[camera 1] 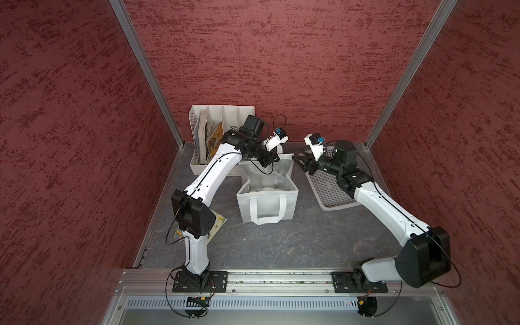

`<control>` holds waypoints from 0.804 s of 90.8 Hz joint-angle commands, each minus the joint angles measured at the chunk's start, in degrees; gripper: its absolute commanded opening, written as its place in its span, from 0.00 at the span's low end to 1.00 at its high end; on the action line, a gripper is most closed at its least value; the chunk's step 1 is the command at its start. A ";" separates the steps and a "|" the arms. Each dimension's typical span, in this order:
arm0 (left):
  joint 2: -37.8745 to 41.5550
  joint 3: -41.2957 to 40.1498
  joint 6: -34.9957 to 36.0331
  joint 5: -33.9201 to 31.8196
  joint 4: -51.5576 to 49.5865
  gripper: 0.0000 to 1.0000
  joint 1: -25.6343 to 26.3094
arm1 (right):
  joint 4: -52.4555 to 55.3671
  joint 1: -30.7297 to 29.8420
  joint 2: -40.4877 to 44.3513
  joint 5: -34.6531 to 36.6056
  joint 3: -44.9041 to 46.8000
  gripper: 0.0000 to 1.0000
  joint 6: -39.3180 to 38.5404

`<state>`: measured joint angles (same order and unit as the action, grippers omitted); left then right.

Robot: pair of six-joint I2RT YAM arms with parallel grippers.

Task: Place the ice pack in the delivery bag
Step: Tear off the adhesive seal from the delivery bag.

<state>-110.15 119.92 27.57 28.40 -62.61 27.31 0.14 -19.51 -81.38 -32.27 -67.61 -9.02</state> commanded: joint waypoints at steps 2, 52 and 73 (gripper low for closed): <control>-1.06 1.55 -2.24 3.68 -3.15 0.00 -0.24 | 1.86 0.05 -0.03 -1.82 -0.79 0.46 -3.28; -0.94 1.41 -2.92 5.57 -4.25 0.00 -0.49 | 2.37 0.02 0.00 -2.25 1.09 0.44 -7.07; -0.73 1.38 -3.03 5.45 -4.14 0.00 -0.42 | 3.42 0.06 -1.23 -4.69 -0.93 0.41 -8.02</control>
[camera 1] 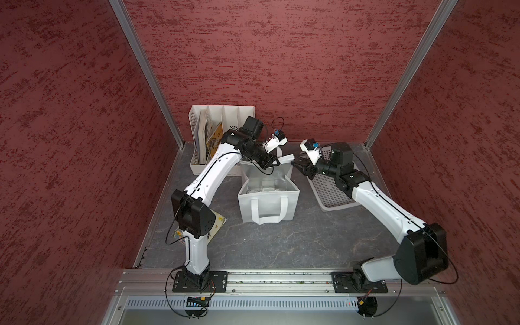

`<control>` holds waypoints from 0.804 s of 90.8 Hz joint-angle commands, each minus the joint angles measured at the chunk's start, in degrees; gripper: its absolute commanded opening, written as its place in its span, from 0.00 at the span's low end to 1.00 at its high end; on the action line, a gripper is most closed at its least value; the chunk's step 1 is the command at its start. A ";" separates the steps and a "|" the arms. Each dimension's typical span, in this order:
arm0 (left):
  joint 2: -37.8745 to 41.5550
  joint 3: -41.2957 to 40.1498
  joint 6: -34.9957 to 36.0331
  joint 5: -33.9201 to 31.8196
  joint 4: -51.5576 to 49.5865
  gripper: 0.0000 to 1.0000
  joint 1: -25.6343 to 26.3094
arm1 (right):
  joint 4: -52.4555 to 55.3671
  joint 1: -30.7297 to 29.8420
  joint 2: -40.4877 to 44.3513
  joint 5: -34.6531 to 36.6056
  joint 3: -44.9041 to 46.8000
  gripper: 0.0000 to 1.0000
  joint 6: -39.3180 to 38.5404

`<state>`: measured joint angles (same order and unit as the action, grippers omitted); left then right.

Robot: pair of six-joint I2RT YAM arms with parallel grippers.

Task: Place the ice pack in the delivery bag
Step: Tear off the adhesive seal from the delivery bag.

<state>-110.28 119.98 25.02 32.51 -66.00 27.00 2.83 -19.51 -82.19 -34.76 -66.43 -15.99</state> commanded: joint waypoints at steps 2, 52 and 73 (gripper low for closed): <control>-0.56 1.35 -0.47 1.33 -0.72 0.00 -0.11 | 0.76 0.03 -0.38 -2.43 -2.12 0.41 -1.06; -0.54 1.39 -0.89 1.26 -0.49 0.00 -0.02 | 0.86 0.06 0.65 -3.49 -0.97 0.24 -1.17; -0.47 1.32 -0.85 1.41 -0.62 0.00 0.07 | 0.86 -0.11 -0.29 -1.59 -1.93 0.15 -0.32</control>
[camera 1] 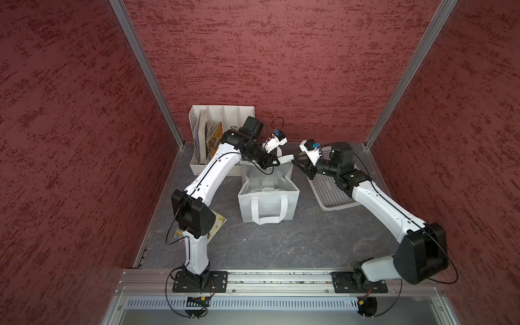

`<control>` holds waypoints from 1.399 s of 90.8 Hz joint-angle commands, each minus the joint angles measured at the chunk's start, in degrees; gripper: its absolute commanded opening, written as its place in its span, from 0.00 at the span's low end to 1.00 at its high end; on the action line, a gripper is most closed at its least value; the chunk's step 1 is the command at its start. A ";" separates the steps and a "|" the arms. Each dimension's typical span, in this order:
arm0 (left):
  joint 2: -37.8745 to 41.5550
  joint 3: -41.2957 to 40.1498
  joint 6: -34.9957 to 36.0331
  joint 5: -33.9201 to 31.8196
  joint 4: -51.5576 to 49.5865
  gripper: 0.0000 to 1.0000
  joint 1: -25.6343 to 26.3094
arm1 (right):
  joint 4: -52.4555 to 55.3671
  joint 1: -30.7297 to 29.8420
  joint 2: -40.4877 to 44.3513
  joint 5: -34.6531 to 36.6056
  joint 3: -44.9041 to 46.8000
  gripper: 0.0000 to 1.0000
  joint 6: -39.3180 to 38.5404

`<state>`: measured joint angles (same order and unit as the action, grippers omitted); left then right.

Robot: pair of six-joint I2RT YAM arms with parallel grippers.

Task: Place the ice pack in the delivery bag
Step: Tear off the adhesive seal from the delivery bag.

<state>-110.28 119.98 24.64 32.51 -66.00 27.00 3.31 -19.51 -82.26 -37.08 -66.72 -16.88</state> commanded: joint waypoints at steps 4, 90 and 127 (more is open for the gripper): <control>-0.51 1.34 -0.48 1.41 -0.59 0.00 0.14 | 0.38 -0.13 -0.27 0.84 -1.65 0.13 0.54; -0.37 1.39 -0.74 2.41 -0.89 0.00 0.24 | -1.72 -2.62 1.62 8.49 0.66 0.00 1.68; -0.22 1.32 -0.94 2.96 -0.96 0.00 0.32 | -2.57 -3.36 0.08 10.77 -0.97 0.03 3.00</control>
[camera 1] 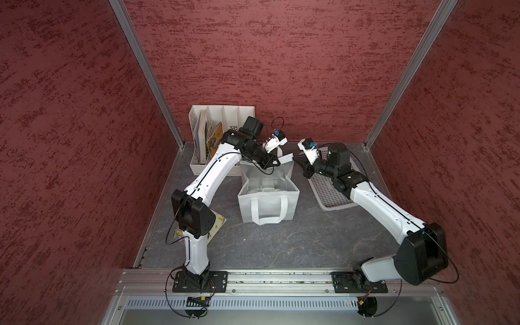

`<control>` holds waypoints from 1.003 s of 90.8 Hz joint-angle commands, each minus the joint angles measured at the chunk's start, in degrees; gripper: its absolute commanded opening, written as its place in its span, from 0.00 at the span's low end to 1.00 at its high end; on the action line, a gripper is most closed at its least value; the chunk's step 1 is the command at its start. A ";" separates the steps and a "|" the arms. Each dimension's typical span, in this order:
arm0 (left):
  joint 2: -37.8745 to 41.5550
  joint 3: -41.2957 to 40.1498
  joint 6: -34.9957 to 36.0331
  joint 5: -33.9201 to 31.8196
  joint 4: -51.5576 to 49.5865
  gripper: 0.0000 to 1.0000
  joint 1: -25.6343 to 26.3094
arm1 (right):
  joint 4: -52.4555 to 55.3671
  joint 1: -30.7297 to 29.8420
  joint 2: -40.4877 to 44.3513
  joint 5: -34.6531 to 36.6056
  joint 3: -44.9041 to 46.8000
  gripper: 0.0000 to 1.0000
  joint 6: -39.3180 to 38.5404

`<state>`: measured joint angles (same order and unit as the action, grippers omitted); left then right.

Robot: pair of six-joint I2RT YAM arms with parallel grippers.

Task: Place the ice pack in the delivery bag
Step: Tear off the adhesive seal from the delivery bag.

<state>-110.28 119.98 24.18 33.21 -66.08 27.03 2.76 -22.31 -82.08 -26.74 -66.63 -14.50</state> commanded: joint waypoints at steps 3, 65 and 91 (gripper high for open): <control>-0.28 1.32 -0.47 2.29 -0.83 0.00 0.31 | -2.28 -0.61 -0.09 0.02 -0.98 0.03 0.62; -0.44 1.39 -0.49 2.33 -0.91 0.00 0.40 | -1.62 -1.12 -2.58 1.23 -2.95 0.02 0.81; 0.29 1.29 -2.96 2.10 0.93 0.10 -0.15 | -0.20 -2.23 0.01 -2.86 -2.02 0.00 1.00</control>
<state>-110.28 119.98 23.20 33.58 -66.43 27.05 1.76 -23.42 -84.29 -26.89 -68.10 -13.96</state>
